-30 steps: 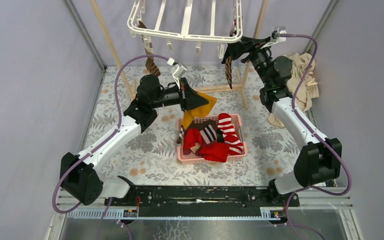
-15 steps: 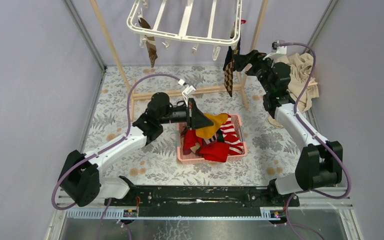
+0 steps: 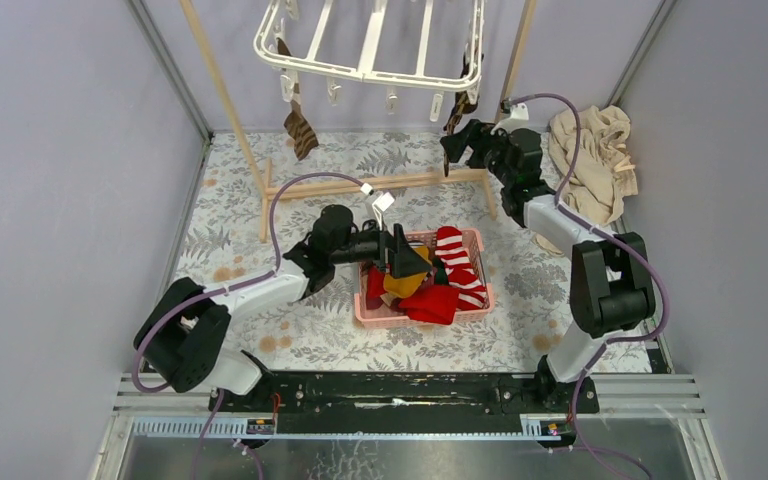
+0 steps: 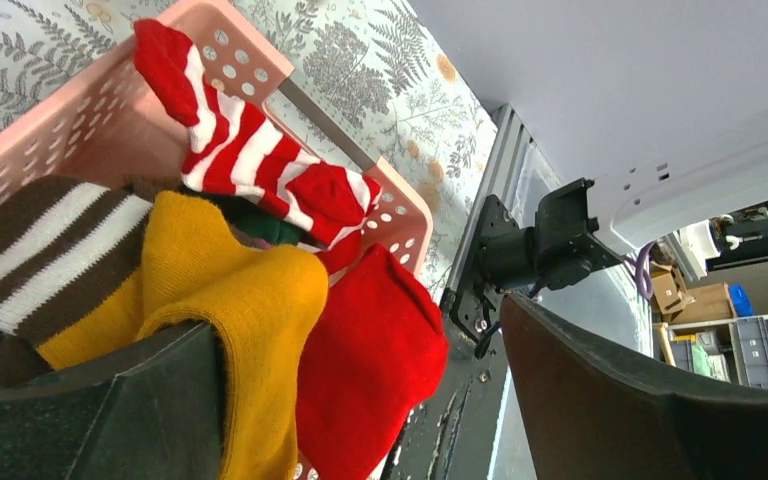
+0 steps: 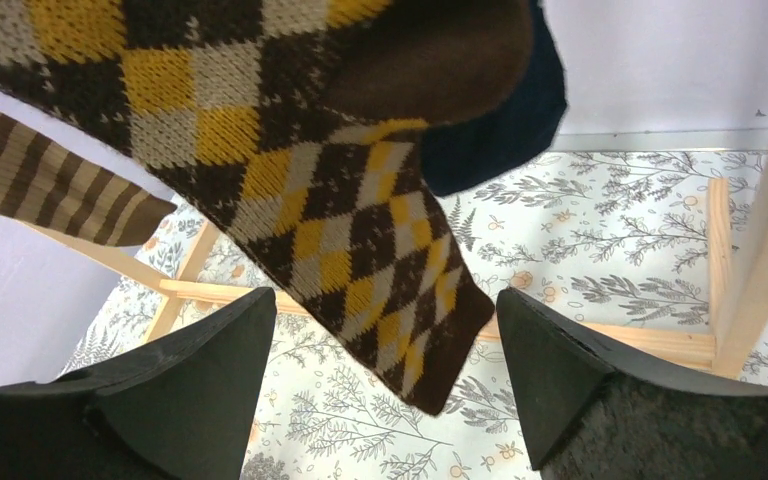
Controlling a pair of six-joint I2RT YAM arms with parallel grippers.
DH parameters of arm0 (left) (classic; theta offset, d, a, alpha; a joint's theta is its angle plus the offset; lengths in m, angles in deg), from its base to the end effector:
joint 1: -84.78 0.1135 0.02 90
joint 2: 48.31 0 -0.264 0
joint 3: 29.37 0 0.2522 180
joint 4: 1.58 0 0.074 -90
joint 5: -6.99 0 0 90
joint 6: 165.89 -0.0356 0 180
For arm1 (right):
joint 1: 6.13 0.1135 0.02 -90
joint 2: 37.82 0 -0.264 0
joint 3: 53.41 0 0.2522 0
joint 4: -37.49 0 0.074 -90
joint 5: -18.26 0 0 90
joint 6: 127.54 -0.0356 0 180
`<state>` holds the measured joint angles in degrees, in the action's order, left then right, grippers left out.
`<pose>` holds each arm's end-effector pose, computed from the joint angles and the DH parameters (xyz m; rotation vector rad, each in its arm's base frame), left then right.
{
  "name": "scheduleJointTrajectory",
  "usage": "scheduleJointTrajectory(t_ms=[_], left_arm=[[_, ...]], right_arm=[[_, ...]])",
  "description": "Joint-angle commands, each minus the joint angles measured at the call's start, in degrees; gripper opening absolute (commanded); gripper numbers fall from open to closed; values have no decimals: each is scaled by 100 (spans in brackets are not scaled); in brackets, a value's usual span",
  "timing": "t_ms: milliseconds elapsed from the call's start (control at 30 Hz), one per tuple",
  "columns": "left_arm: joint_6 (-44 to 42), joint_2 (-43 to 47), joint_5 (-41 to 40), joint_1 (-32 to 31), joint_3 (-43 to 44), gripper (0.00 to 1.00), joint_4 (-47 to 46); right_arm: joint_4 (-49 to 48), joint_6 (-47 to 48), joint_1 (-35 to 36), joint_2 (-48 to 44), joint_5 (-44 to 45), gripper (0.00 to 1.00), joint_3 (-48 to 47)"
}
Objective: Remove the socks clipped to the hanger
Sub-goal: Place the sock in the bin.
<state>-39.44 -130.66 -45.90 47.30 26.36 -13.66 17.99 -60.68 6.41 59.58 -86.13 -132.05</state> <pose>0.2325 -0.2053 0.2364 0.5315 1.9736 -1.4510 0.3898 0.0958 0.2956 -0.0555 1.5985 0.6830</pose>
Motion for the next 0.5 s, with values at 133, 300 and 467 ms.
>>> scheduleJointTrajectory(t_ms=[133, 300, 467], left_arm=[[-309, 378, -403, -18, 499, 99, 266], [-374, 817, -722, -21, 665, 99, 757], [-429, 1097, -878, -23, 853, 99, 1154]], right_arm=[[-64, 339, 288, 280, 858, 88, -770], [413, 199, 302, 706, 1331, 78, -1269], [158, 99, 302, 453, 1379, 28, -885]])
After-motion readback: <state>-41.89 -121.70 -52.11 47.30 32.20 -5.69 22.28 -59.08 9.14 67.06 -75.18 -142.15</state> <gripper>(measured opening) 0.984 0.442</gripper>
